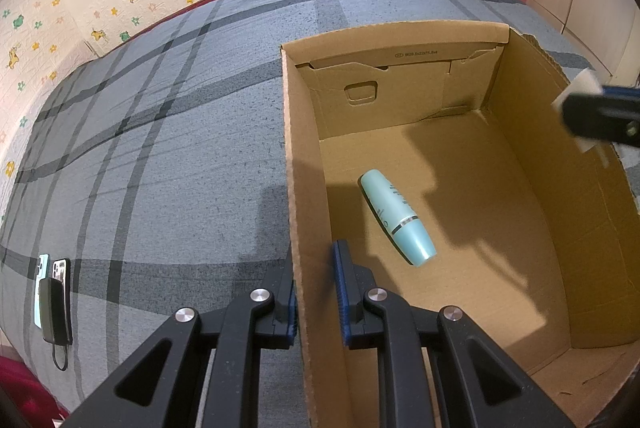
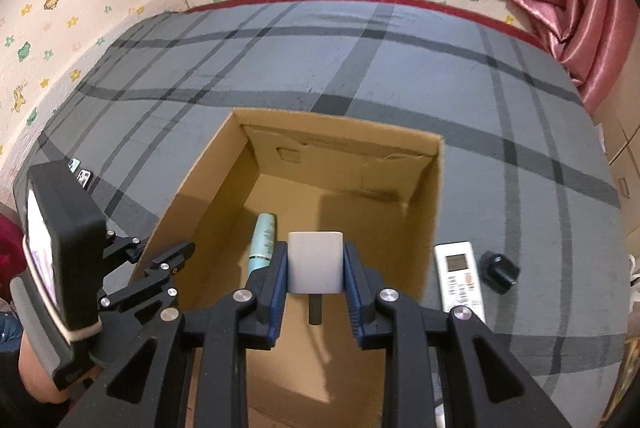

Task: Organize rigid objects
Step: 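Lift the white adapter with the right gripper and carry it over the box, then lower the white adapter into the box beside the bottle and open the right gripper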

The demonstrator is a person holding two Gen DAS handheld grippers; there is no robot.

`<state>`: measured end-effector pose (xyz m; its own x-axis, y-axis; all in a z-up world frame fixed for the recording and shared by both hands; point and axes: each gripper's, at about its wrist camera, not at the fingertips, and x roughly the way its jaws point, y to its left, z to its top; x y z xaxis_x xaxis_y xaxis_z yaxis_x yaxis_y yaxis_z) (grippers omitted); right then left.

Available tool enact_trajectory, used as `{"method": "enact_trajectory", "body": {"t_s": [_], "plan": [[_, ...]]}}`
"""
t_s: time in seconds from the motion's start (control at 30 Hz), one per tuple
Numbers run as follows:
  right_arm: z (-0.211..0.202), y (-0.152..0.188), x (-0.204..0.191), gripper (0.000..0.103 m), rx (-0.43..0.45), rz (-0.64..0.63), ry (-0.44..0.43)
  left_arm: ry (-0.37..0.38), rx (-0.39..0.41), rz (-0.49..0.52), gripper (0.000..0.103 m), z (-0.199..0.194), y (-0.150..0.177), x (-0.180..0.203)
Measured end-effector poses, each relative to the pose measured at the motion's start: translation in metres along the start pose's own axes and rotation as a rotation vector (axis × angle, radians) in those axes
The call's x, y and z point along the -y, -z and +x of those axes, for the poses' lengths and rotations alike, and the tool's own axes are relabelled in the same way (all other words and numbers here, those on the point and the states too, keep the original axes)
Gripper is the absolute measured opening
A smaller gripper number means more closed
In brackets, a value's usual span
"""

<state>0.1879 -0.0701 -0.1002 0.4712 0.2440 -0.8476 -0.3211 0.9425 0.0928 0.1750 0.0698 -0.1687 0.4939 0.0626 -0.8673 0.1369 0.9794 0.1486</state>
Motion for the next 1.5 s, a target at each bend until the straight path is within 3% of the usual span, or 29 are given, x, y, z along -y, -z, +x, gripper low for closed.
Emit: {"method": "enact_trajectory", "body": {"t_s": [0.8, 1.5], "plan": [[0.111, 0.002, -0.012, 0.028, -0.303, 0.072, -0.015, 0.014, 0.002, -0.013, 0.016, 0.0, 0.0, -0.002], [0.124, -0.003, -0.015, 0.028, -0.317, 0.073, -0.019, 0.017, 0.002, -0.018, 0.016, 0.0, 0.0, -0.003]]}}
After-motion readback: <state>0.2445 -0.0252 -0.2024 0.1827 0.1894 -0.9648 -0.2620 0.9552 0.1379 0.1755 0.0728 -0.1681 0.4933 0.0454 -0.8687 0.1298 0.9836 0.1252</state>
